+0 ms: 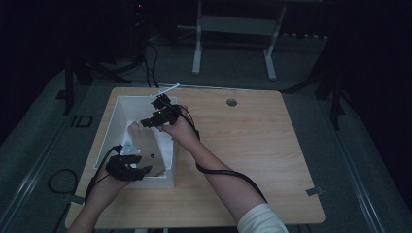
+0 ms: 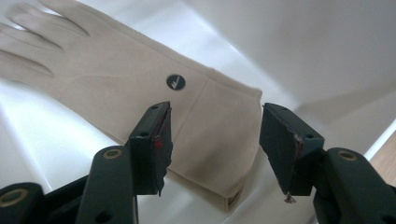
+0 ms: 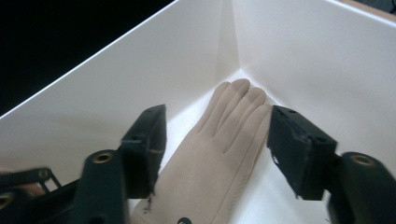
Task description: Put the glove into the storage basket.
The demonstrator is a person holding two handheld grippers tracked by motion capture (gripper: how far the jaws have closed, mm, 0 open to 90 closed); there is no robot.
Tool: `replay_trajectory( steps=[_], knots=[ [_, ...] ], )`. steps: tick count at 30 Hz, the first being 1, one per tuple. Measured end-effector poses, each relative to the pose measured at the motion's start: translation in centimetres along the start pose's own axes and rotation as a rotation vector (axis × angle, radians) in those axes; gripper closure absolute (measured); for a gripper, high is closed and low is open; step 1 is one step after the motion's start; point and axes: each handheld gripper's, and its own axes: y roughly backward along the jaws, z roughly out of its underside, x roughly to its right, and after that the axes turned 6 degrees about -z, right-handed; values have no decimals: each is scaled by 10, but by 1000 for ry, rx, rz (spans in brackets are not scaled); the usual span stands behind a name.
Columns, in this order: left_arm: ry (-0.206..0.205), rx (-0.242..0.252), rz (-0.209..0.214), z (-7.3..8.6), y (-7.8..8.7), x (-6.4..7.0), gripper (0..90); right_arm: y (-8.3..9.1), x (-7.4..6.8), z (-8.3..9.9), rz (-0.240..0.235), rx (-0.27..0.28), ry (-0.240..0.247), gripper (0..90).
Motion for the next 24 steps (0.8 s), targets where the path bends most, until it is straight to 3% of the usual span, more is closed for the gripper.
replay_trajectory(
  steps=[5, 8, 10, 14, 19, 21, 22, 24],
  knots=[
    [54, 66, -14, -11, 10, 4, 206, 15, 0, 2, -39, 32, 25, 225],
    [76, 115, -21, -18, 16, 6, 152, 26, -1, 4, -46, 54, 33, 213],
    [76, 143, -42, -22, 20, 10, 150, 34, -2, 5, -53, 56, 45, 195],
    [95, 177, -30, -29, 25, 15, 151, 46, -2, 8, -48, 67, 60, 194],
    [81, 211, -10, -44, 33, 27, 154, 69, -1, 16, -48, 88, 69, 193],
    [81, 211, -10, -44, 33, 27, 154, 73, 0, 18, -41, 89, 73, 193],
    [68, 223, -6, -50, 35, 34, 154, 73, 0, 18, -41, 89, 73, 193],
    [57, 233, 6, -58, 37, 42, 154, 91, 7, 26, -24, 95, 76, 193]
  ],
)
